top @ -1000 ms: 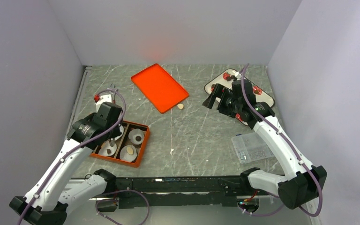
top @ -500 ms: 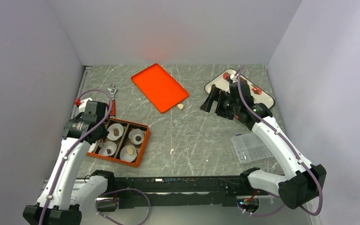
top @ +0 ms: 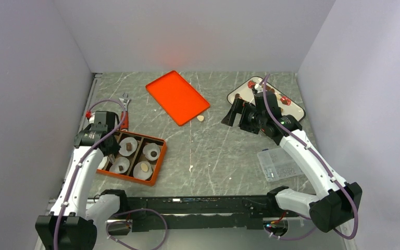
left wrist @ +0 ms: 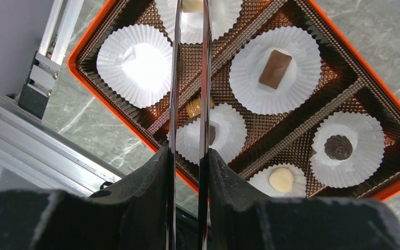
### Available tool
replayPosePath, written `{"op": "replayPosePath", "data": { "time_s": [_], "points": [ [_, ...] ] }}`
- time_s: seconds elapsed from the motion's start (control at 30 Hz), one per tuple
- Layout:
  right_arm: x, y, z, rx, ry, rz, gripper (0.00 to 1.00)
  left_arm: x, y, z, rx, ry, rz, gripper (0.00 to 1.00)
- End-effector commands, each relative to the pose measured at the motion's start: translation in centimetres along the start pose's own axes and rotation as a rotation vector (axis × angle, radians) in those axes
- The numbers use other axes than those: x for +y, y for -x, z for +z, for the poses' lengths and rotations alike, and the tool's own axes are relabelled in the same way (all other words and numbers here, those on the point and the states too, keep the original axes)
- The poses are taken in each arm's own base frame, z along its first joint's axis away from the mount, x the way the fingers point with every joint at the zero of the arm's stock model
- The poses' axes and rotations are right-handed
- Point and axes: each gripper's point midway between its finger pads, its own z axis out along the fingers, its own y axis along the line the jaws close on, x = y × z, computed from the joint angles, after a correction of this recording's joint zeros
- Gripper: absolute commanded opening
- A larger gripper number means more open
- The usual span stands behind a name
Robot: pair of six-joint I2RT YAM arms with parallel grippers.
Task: Pack the chocolate
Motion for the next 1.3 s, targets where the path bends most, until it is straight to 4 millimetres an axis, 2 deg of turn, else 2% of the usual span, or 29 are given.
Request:
{"op": "replayPosePath", "data": {
  "time_s": [0.0, 0.13, 0.2, 0.43, 0.9, 1.1, 1.27],
  "points": [
    [0.9, 0.6, -0.3, -0.028, 0.046, -0.033, 1.0, -0.4, 0.9, 1.3, -0.03, -0.019, -0.021, 0.34],
    [1.0, 0.7, -0.3, -0.025, 0.047, -0.035, 1.0, -0.9, 0.5, 2.1, -0.018, -0.033, -0.018, 0.36],
    [1.0, 0.6, -0.2, -0.022, 0.049, -0.036, 1.0, -0.5, 0.6, 2.3, -0.017, -0.023, -0.036, 0.39],
    [1.3, 0.7, -0.3, -0.023, 0.06, -0.031, 1.0, 0.2, 1.0, 1.3, -0.042, -0.012, -0.034, 0.48],
    [2.0, 1.4, -1.3, -0.066, 0.084, -0.023, 1.0, 0.0, 3.9, -3.6, -0.141, -0.112, -0.063, 0.46],
    [1.2, 2.8, -2.0, -0.129, 0.015, -0.012, 1.0, -1.8, 6.2, -5.9, -0.193, -0.222, -0.044, 0.45],
    [-0.3, 3.9, -2.2, -0.176, -0.083, 0.003, 1.0, -5.1, 8.7, -8.2, -0.245, -0.323, 0.027, 0.45]
  ]
}}
